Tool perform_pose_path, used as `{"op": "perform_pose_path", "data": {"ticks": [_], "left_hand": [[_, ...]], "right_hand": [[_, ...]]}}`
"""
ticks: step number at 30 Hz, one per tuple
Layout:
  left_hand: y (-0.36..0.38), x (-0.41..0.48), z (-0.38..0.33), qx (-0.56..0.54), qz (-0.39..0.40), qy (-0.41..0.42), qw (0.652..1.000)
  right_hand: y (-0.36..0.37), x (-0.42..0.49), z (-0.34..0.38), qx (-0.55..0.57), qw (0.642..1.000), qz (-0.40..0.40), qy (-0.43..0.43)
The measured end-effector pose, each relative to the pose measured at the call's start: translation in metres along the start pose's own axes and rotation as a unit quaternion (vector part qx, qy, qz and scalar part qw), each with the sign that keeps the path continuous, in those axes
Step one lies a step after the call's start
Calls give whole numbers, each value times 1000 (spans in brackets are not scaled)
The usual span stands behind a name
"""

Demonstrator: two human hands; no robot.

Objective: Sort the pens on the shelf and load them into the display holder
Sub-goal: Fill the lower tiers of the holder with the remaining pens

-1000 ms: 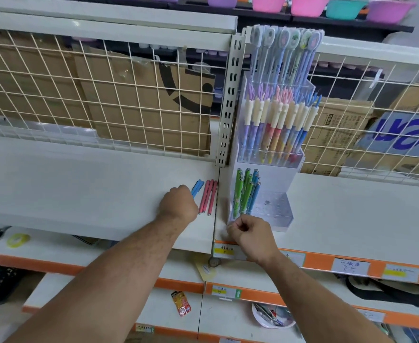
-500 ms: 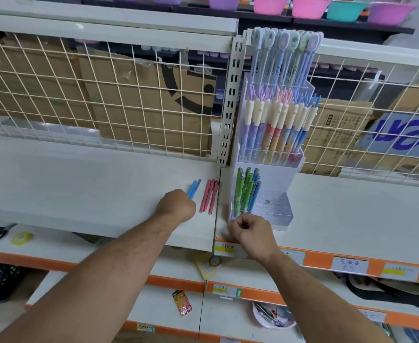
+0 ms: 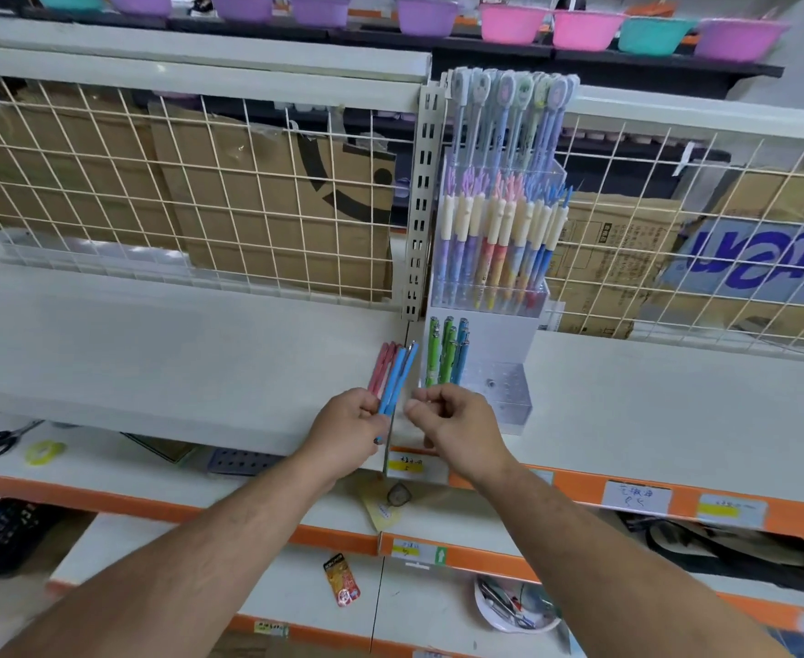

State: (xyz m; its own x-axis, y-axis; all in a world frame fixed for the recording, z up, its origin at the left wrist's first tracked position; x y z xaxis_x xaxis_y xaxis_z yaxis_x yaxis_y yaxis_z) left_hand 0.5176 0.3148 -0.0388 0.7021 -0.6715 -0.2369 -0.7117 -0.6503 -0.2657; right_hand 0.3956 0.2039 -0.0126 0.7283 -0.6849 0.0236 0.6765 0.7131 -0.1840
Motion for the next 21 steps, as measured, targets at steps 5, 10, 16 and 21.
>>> {"op": "perform_pose_path", "data": {"ticks": [5,10,16,21], "left_hand": [[25,-10,-7,19,37,34,999],[39,-13,-14,19,47,73,996],[23,-1,-14,12,-67,72,995],[22,13,-10,28,-86,47,995]], "right_hand": [[-10,-3,19,-26,999,-17,-43],[-33,-6,20,-44,998,-30,-40],[-90,1,34,-88,989,-111,-43],[-124,18,51,-109,978,-170,-62]]}}
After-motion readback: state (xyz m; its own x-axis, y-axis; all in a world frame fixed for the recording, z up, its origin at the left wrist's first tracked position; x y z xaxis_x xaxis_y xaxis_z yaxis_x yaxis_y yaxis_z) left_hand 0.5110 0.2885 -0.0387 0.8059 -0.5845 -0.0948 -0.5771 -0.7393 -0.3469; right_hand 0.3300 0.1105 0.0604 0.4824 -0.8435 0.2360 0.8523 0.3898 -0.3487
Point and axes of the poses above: each hand's wrist, its own x-axis towards the middle knuckle, its own y-axis out of the palm, z = x × y, the point moved 8 cm from there along x, towards the middle knuckle, and after that the axes turned 3 degrees about -y, right-handed, at the moved point
